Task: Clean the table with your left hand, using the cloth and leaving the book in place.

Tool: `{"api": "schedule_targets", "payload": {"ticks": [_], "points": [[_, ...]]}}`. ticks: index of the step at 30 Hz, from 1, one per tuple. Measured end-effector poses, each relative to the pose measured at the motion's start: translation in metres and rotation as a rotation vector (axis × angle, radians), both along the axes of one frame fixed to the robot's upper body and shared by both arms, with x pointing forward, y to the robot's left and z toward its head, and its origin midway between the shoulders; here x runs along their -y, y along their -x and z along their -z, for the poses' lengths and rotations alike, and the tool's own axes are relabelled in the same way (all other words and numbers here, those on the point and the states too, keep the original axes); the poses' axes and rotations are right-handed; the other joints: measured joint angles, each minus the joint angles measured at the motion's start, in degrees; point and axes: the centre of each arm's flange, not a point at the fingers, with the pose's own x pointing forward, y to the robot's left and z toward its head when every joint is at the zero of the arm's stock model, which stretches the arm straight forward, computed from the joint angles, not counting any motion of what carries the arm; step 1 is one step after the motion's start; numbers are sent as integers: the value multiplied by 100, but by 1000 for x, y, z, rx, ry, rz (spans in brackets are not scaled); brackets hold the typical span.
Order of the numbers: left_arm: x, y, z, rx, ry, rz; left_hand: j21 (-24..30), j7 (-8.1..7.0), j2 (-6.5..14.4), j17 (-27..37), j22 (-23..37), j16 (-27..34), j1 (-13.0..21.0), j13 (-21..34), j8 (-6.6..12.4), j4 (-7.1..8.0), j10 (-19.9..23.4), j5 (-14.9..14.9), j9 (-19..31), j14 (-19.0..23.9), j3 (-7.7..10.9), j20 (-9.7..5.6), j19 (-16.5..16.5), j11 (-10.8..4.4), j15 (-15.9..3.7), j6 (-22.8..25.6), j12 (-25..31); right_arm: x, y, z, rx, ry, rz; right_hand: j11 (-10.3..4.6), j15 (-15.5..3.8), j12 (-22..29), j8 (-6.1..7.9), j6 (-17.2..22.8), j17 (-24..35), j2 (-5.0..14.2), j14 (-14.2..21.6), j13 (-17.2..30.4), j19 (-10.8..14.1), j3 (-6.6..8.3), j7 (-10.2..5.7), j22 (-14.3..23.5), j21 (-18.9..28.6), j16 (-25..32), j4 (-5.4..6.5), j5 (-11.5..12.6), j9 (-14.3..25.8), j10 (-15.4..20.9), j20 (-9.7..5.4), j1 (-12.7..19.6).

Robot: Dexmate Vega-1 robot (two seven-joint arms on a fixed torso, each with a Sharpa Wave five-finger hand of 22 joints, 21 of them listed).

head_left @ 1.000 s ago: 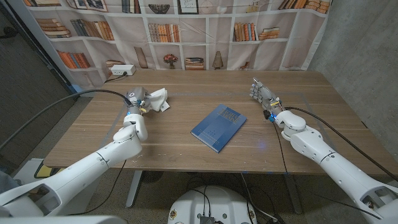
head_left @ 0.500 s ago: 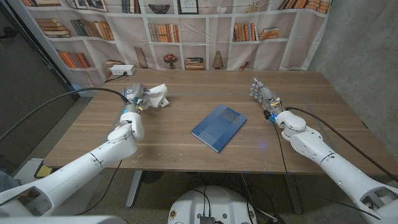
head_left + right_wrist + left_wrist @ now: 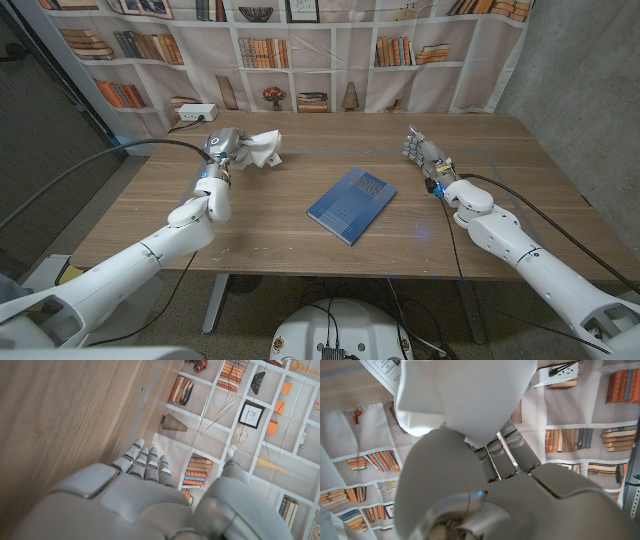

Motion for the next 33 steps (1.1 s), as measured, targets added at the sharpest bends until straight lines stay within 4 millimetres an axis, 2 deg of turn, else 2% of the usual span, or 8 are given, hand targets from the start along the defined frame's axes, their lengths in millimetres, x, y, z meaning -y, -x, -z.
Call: {"api": "schedule_targets", "payload": {"ticks": [2,3,12,19,20,21,33], "points": [[-3,-3,1,-5,-2,-9,0,0,0,9,0,0,0,18,0,15,0,-1,-1,-17,15,0,0,0,2,0,-1,0,0,0,1,-2,2,0,0,0,0,0,0,21,0,0,0,-1,0,0,0,0,-1,-31,0,0,0,21],[7,-3,-2,13,-27,52,0,0,0,14,0,0,0,26,0,15,0,-2,-1,-17,15,0,0,0,2,0,-3,1,1,1,1,-3,2,0,0,0,0,0,0,30,0,0,0,-2,0,0,0,0,-2,-31,0,0,0,30],[25,-8,-6,15,-127,163,-22,-30,-36,17,0,0,-38,54,22,15,26,-2,-24,-17,14,-30,-31,-25,2,30,-44,1,1,1,2,-7,3,0,0,0,0,0,0,30,0,0,-1,-17,0,0,0,0,-16,-30,0,0,0,30],[24,-10,-12,16,-148,161,-84,-52,-54,20,0,-55,-81,100,44,14,27,-2,-28,-75,14,-21,-103,-26,41,51,-46,1,1,1,2,-8,0,0,-1,0,0,0,0,30,0,0,-1,-17,0,0,-45,0,-16,-30,0,0,0,30],[36,-11,-8,-23,-202,218,-91,-52,-41,20,0,-55,-93,104,44,15,27,-2,-42,-90,14,-40,-124,-26,56,51,-50,2,0,3,-3,-8,3,0,-1,0,0,0,0,30,0,0,-1,-17,0,0,-45,0,-16,-31,0,0,0,30],[39,-11,-9,-31,-215,226,-106,-52,-41,21,1,-55,-93,115,44,15,27,-2,-49,-98,15,-31,-155,-26,64,51,-72,3,0,3,-4,-8,3,0,0,0,0,0,0,30,0,0,-1,-17,0,0,-45,0,-16,-30,0,0,0,30],[56,-22,-8,-41,-261,270,-128,-52,-34,41,17,-54,-101,160,44,39,43,-2,-53,-98,38,-21,-164,-65,64,50,-94,2,-1,4,-5,-10,2,0,-1,0,0,0,0,30,0,0,-1,-17,0,0,-45,0,-16,-30,0,0,1,30]]}}
